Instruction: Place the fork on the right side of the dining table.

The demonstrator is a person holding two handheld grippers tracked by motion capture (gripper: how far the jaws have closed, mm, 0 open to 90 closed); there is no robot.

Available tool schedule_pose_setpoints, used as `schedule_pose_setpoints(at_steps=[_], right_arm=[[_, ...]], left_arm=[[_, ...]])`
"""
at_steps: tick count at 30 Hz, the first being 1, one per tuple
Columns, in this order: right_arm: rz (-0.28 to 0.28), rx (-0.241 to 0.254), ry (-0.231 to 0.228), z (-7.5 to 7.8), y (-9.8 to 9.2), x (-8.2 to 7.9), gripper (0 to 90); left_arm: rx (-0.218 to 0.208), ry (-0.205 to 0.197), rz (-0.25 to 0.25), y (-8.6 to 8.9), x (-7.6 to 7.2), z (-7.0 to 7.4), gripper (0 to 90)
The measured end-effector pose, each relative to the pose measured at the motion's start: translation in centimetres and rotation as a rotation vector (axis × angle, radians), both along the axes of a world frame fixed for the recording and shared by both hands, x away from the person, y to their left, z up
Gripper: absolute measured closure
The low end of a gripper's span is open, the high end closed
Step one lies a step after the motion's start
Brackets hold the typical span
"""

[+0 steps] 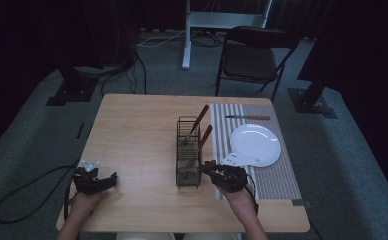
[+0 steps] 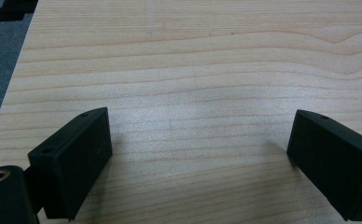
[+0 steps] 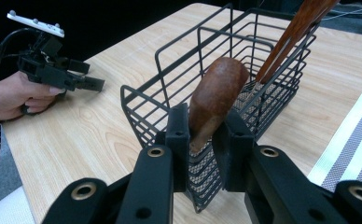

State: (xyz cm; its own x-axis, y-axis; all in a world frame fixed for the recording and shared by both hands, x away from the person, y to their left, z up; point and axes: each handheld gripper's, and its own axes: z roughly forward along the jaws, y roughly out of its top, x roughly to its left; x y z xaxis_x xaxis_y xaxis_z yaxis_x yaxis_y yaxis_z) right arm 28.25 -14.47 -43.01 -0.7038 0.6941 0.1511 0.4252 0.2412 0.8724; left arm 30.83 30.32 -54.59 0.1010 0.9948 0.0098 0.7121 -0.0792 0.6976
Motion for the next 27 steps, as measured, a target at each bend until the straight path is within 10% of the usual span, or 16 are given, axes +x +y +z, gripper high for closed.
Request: schedule_pose_setpoints(at_steps=[27], right_arm=[[-0.034, 0.066, -0.138, 6.7, -3.0, -2.9, 81.1]], left_arm=[[0.002, 0.001, 0.0, 0.0, 0.0, 0.0, 6.9]])
